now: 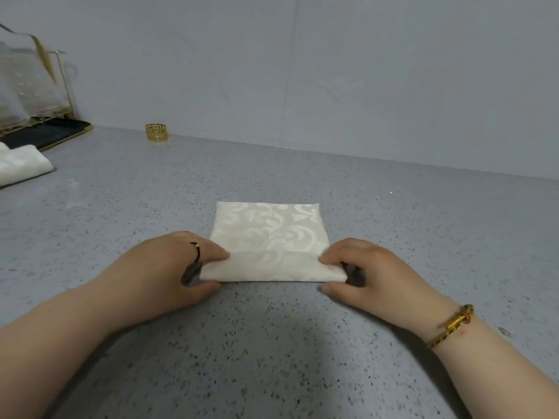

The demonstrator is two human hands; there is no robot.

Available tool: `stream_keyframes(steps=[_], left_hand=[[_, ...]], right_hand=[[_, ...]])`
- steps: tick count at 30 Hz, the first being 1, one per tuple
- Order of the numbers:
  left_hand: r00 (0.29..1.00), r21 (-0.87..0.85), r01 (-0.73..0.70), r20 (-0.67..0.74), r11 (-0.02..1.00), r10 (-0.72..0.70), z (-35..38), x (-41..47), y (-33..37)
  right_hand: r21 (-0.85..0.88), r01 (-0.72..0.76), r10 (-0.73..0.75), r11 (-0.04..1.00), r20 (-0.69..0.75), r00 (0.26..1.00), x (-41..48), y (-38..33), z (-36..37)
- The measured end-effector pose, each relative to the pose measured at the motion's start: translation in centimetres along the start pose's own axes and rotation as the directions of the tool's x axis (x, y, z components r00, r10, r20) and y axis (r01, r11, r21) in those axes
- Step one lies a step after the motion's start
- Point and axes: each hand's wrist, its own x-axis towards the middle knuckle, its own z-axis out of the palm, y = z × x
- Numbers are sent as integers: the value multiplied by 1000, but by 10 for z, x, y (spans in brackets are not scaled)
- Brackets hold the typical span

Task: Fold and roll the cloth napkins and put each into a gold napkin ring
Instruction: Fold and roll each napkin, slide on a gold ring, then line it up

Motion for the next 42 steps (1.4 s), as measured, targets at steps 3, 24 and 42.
stream_keyframes(steps=[3, 24, 42], left_hand=[[999, -58, 45, -26, 997, -47, 0, 2, 6], [986, -127, 147, -59, 981, -155, -3, 4, 10], [967, -269, 248, 126, 931, -221, -13, -3, 7]], right_hand=[[-25, -34, 34, 999, -3, 999, 2, 0, 1], [289, -92, 161, 953, -227, 961, 9, -10, 15], [375, -117, 122, 920, 10, 992, 2, -8, 3]])
